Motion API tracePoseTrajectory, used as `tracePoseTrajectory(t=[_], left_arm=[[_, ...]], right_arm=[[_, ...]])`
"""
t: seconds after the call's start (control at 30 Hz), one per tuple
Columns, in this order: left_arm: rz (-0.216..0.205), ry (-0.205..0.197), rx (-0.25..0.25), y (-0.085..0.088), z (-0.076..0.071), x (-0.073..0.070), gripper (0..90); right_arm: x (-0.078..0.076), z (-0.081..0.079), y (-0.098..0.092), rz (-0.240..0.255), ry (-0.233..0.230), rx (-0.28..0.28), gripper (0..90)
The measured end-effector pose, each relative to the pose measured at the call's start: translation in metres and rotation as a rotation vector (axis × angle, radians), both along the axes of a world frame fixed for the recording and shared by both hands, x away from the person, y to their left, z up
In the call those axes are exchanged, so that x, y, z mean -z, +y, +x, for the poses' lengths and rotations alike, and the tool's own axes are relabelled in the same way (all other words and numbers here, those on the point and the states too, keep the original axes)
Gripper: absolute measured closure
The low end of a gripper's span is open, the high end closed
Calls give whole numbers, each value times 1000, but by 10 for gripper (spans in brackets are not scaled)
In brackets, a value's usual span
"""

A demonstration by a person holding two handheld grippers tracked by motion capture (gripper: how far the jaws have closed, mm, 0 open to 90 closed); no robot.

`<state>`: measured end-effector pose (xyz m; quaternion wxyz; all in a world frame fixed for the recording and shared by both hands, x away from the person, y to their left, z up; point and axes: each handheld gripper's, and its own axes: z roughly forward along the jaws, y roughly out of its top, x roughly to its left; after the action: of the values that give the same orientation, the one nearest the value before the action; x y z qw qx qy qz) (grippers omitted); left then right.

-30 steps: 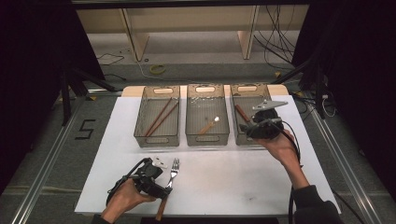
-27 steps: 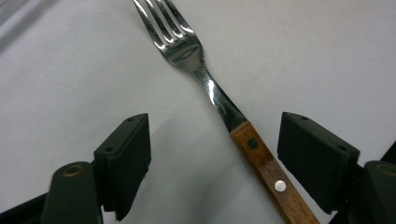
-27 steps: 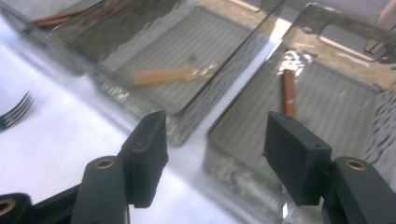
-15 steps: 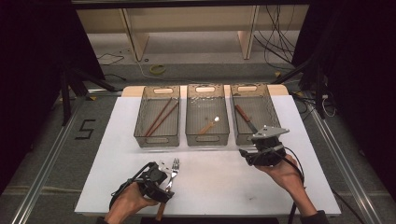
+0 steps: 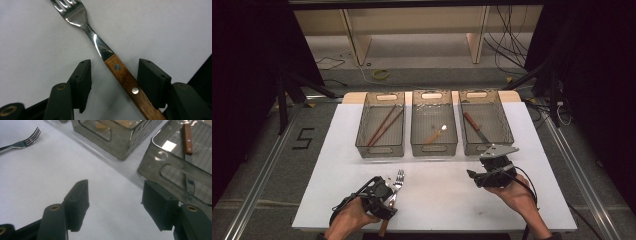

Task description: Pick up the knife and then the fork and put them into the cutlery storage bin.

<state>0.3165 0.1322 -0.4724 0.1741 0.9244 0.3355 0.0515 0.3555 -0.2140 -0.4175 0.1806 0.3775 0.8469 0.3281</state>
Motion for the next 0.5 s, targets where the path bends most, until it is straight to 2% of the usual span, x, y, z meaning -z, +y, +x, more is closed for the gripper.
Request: tracePoseTrajectory(t=[0.2,0.37,0.5], left_arm=[[2,-5,-1,0,0,0,494],[3,6,14,1,0,-1,563],[-7,21,1,3,2,-1,605]], right_arm=[[2,-1,1,3,10,-3,390],[2,-1,1,6,12,-2,391],[2,-1,1,9,12,-6,392]])
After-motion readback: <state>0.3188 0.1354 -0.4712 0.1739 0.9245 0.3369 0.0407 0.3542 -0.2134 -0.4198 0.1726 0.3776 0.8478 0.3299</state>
